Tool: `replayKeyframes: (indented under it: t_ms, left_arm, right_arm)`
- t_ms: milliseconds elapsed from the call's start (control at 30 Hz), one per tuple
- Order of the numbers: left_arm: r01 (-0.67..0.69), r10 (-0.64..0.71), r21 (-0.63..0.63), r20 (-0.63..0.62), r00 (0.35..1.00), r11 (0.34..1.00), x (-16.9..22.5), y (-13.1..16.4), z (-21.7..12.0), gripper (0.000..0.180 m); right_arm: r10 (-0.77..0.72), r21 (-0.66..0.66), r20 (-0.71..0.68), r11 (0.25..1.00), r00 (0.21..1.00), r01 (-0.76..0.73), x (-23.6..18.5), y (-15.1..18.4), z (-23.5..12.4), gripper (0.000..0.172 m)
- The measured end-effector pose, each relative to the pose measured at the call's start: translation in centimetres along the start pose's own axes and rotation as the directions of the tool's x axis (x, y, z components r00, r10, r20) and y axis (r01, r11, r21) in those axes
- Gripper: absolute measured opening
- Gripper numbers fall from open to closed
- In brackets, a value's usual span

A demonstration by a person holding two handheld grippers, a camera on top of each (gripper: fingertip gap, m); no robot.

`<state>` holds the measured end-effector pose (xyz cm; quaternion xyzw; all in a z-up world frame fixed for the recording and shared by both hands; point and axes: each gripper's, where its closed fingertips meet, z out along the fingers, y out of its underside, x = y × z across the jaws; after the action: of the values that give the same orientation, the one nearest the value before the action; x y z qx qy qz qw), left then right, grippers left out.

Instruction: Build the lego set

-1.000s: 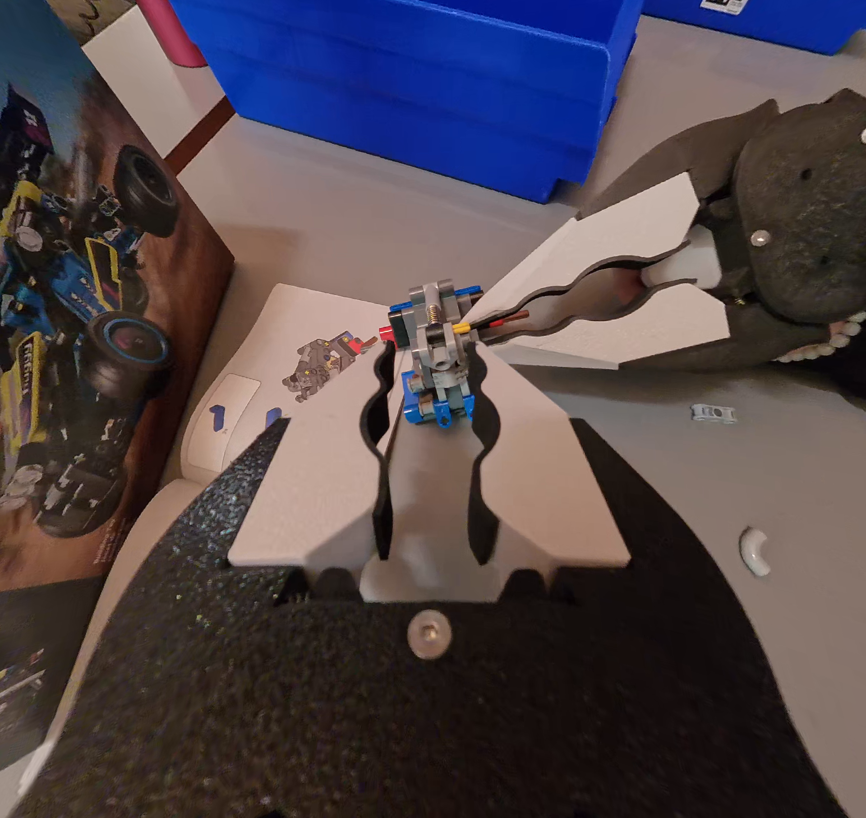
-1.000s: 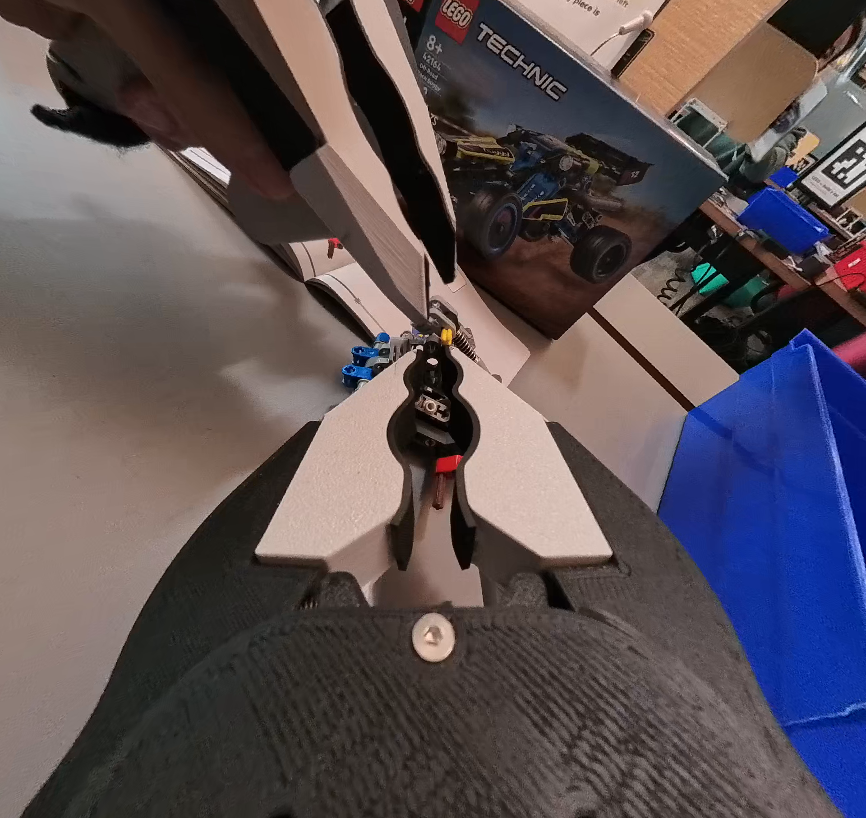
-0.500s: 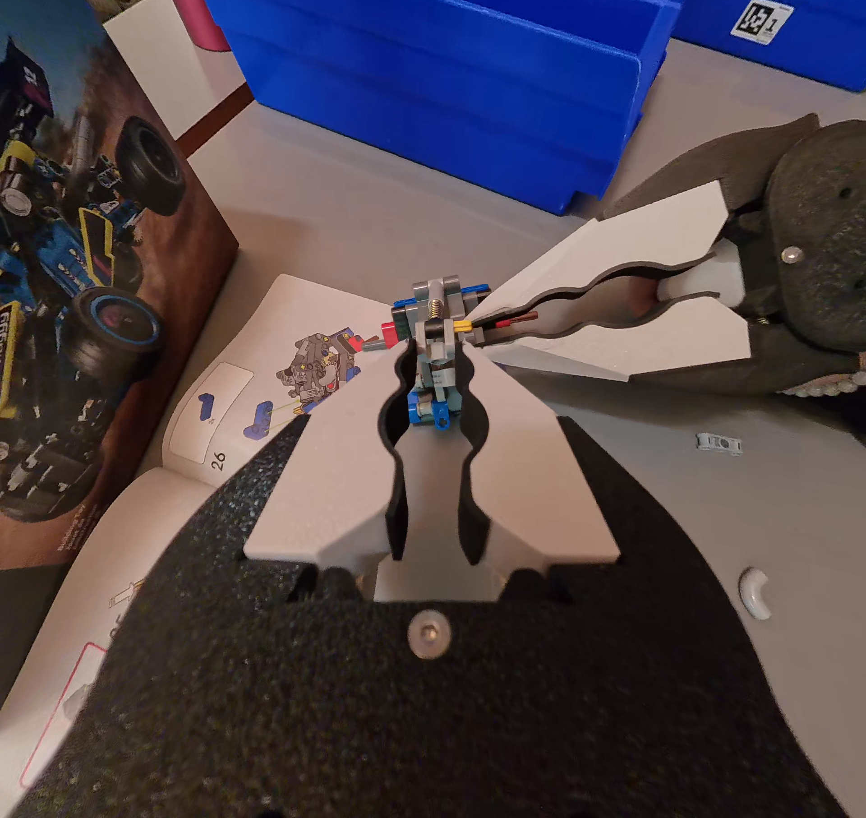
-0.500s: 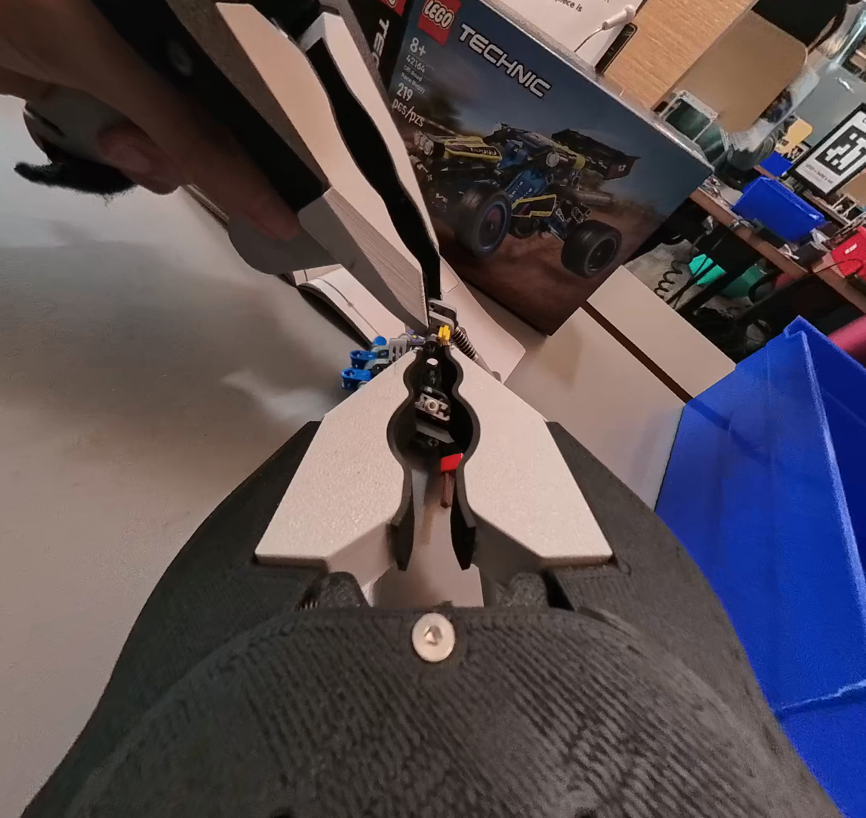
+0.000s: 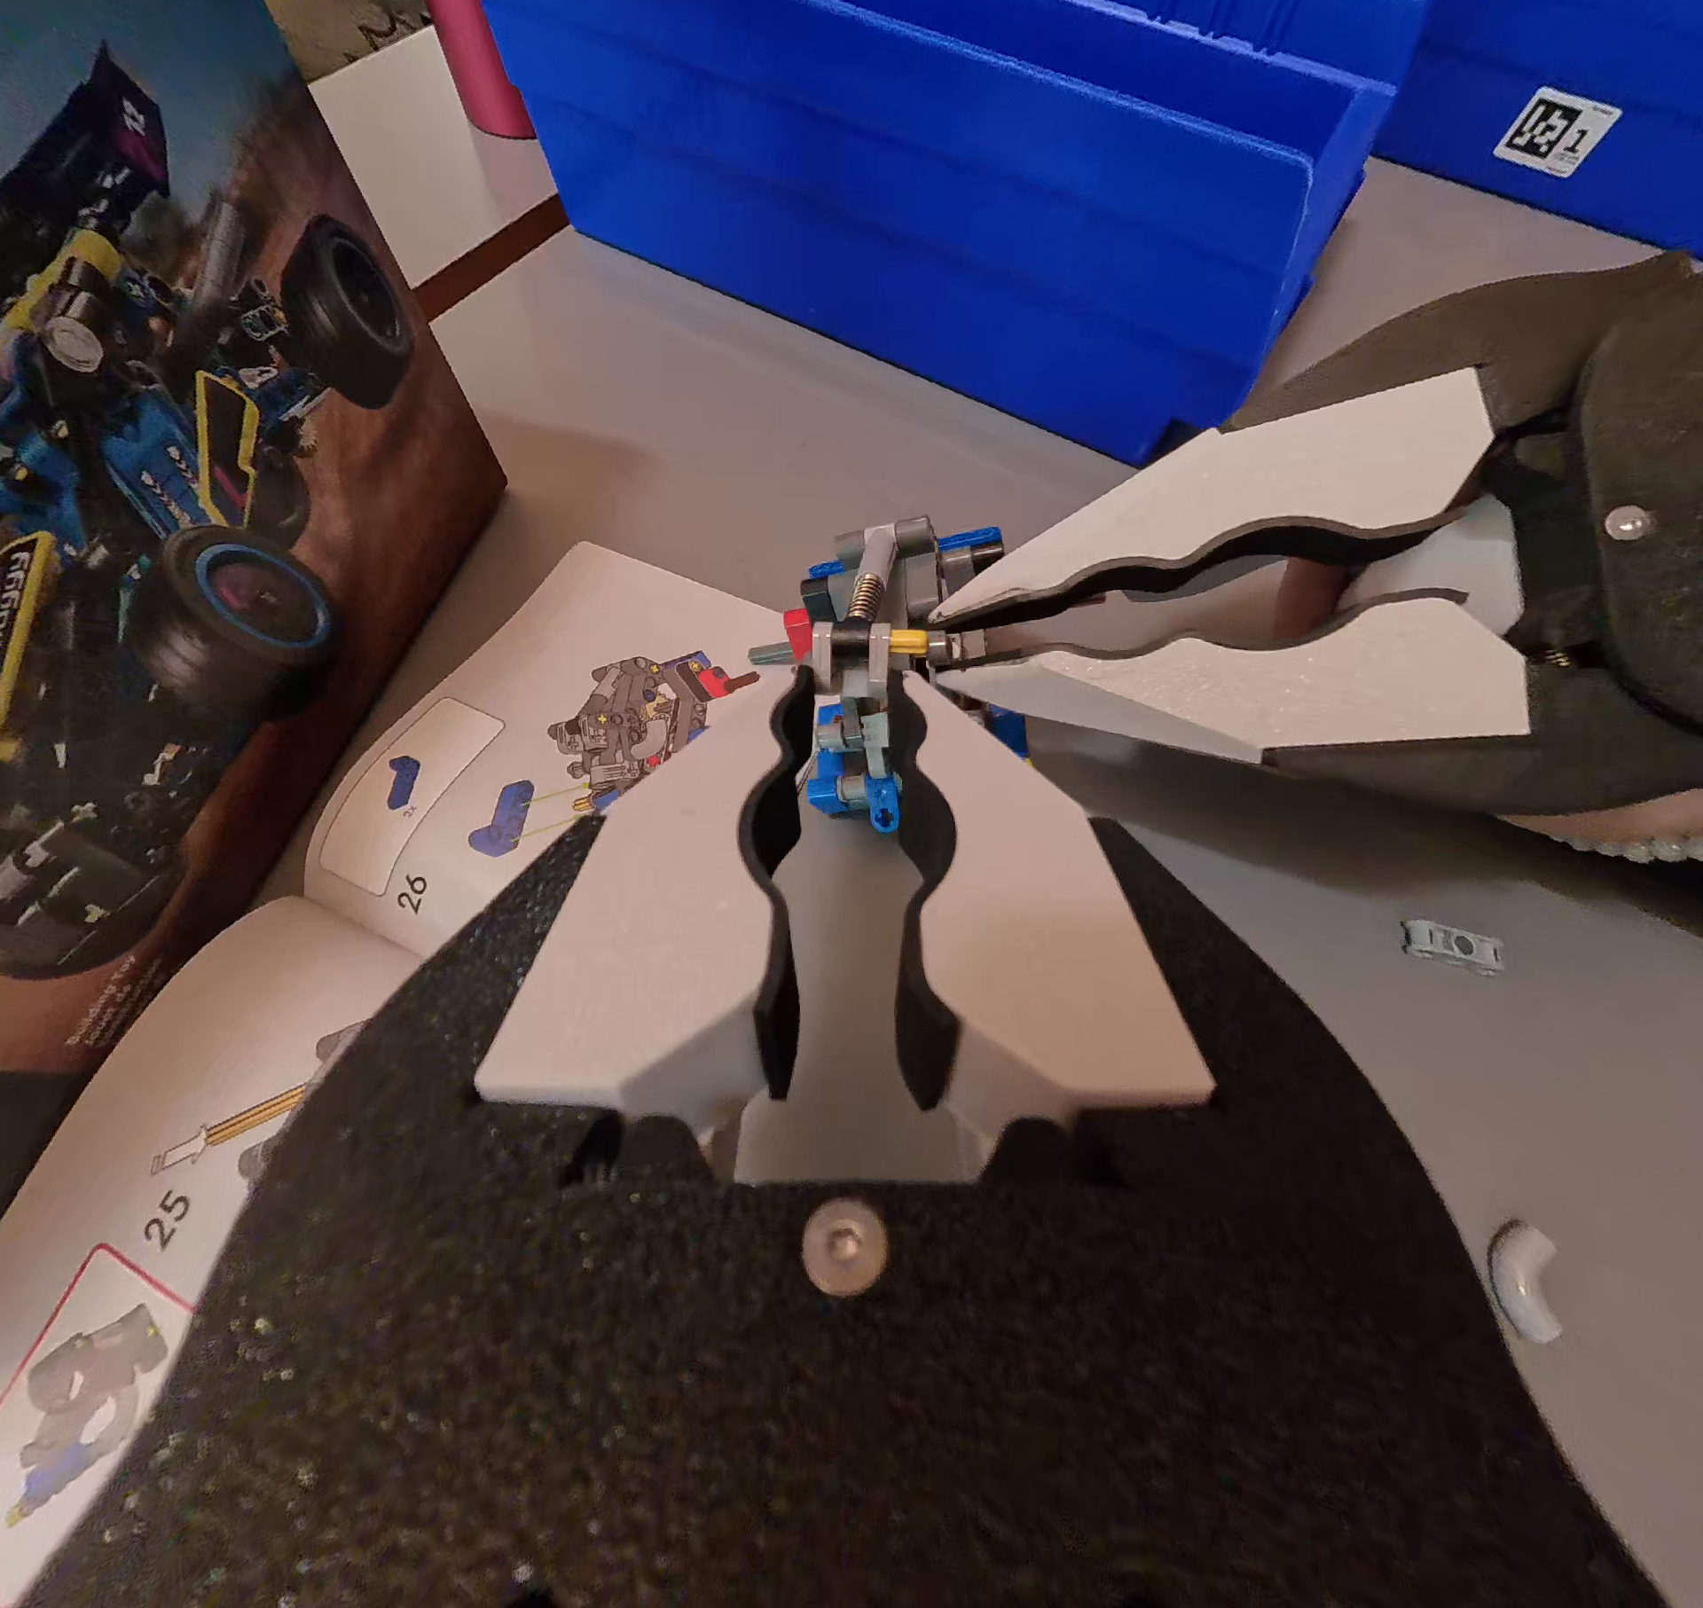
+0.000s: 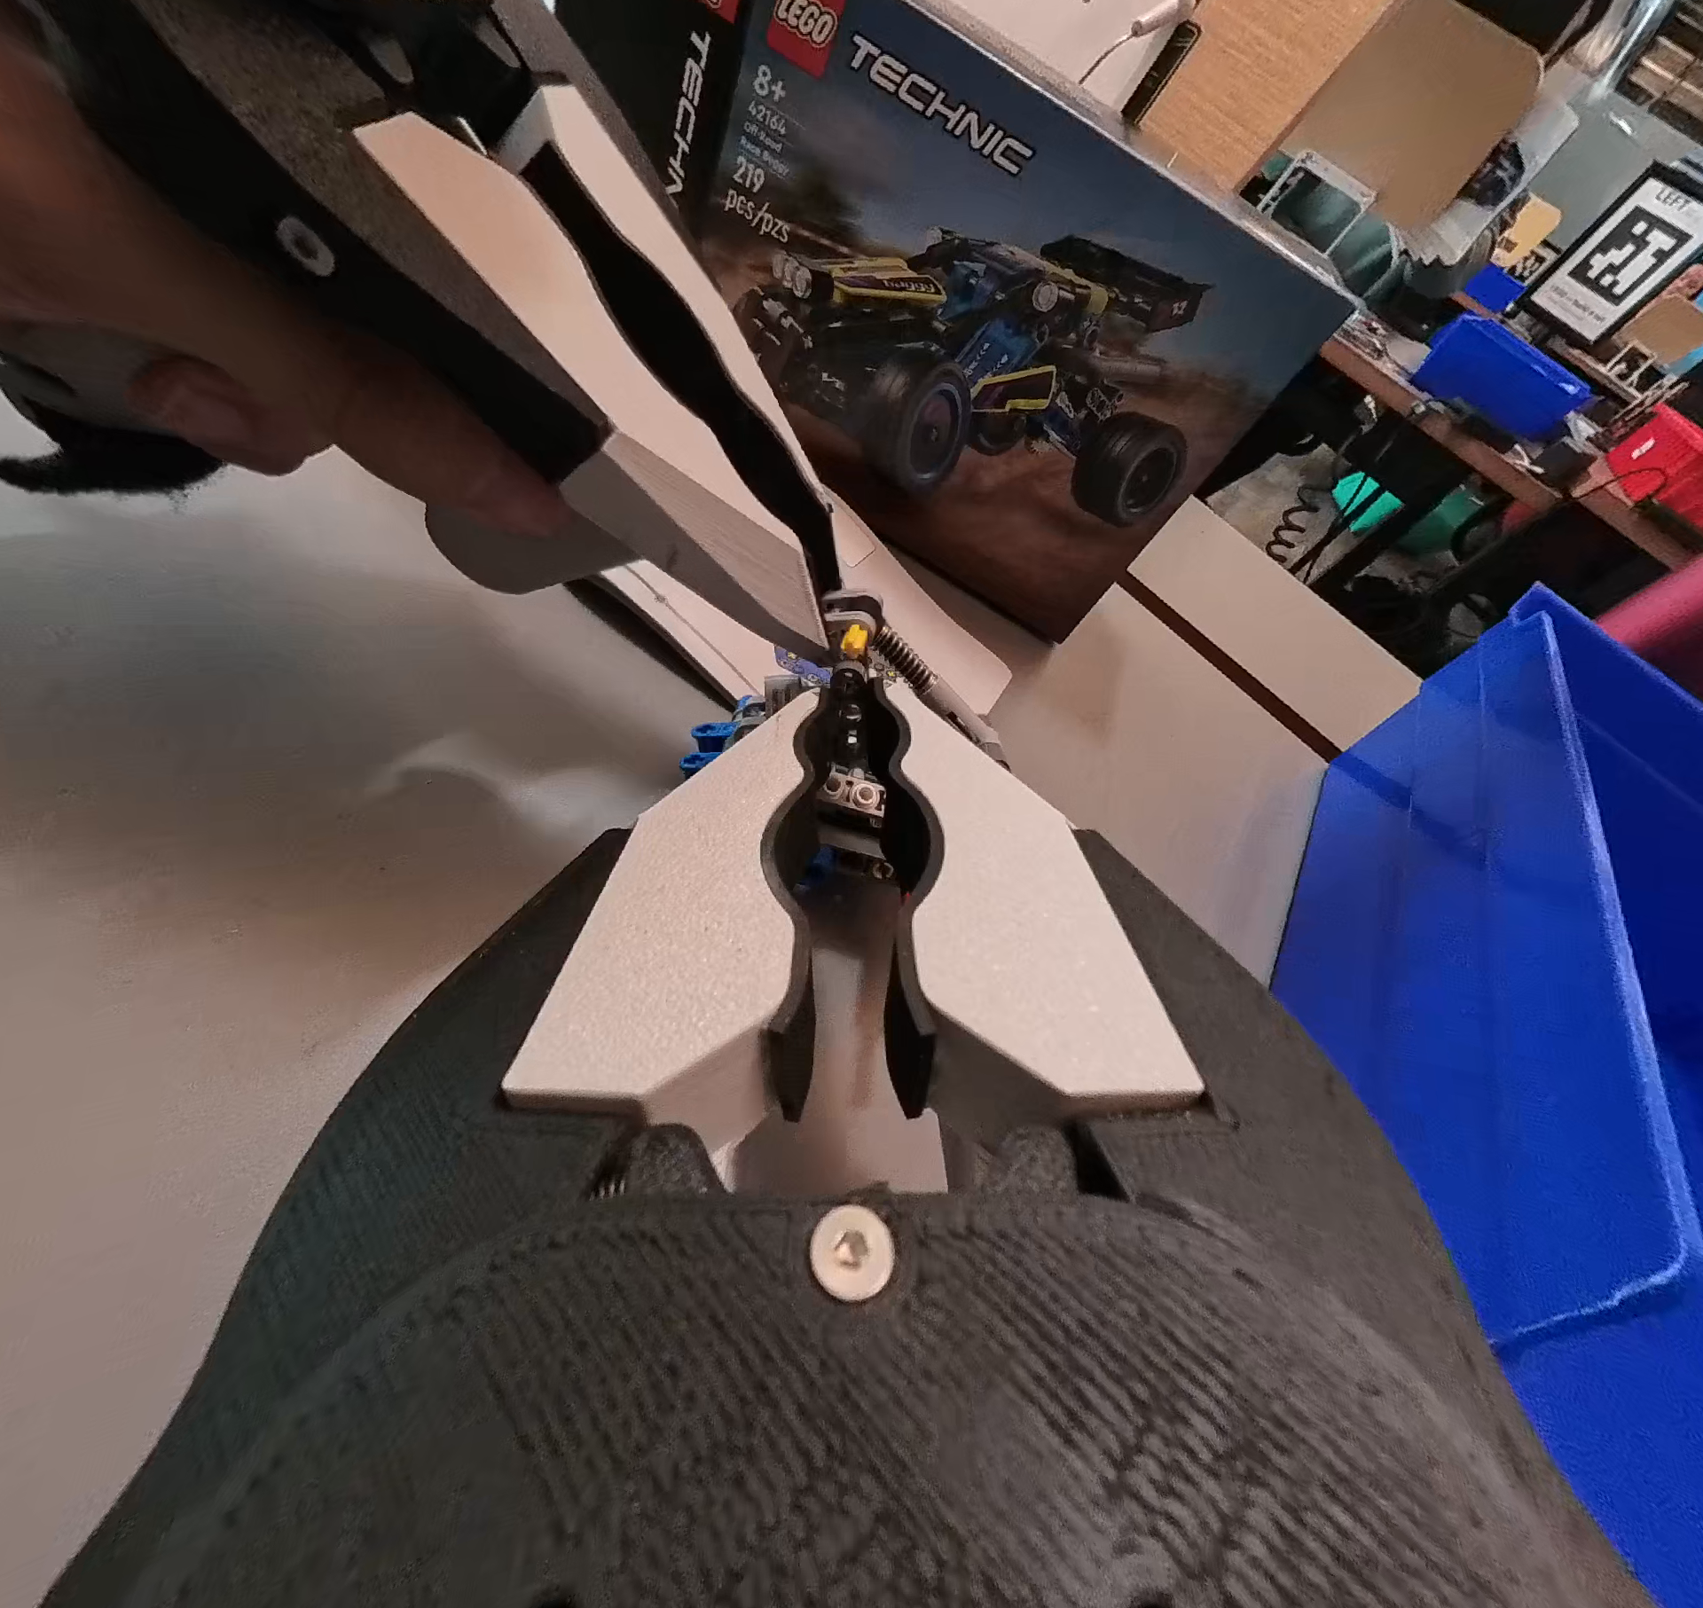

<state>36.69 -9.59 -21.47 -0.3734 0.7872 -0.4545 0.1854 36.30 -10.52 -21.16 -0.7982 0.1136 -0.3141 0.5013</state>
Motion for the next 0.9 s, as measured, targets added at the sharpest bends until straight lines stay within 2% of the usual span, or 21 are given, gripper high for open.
replayKeyframes:
  t_ms: [500, 667, 900]
  left_arm:
    - [0.029, -0.031, 0.033, 0.058, 0.998, 0.999, 0.13, 0.18, 0.68, 0.012]
    - [-0.049, 0.047, 0.017, 0.111, 0.993, 0.999, 0.10, 0.10, 0.69, 0.012]
    - [-0.086, 0.086, -0.005, 0.140, 0.986, 0.996, 0.04, 0.47, 0.91, 0.012]
  right_arm:
    - [-0.023, -0.022, -0.020, 0.999, 1.000, 0.023, 0.09, 0.33, 0.08, 0.004]
    - [-0.003, -0.024, -0.017, 1.000, 1.000, 0.002, 0.22, 0.38, 0.03, 0.004]
    - [-0.009, -0.042, -0.014, 0.999, 1.000, 0.009, 0.11, 0.62, 0.13, 0.004]
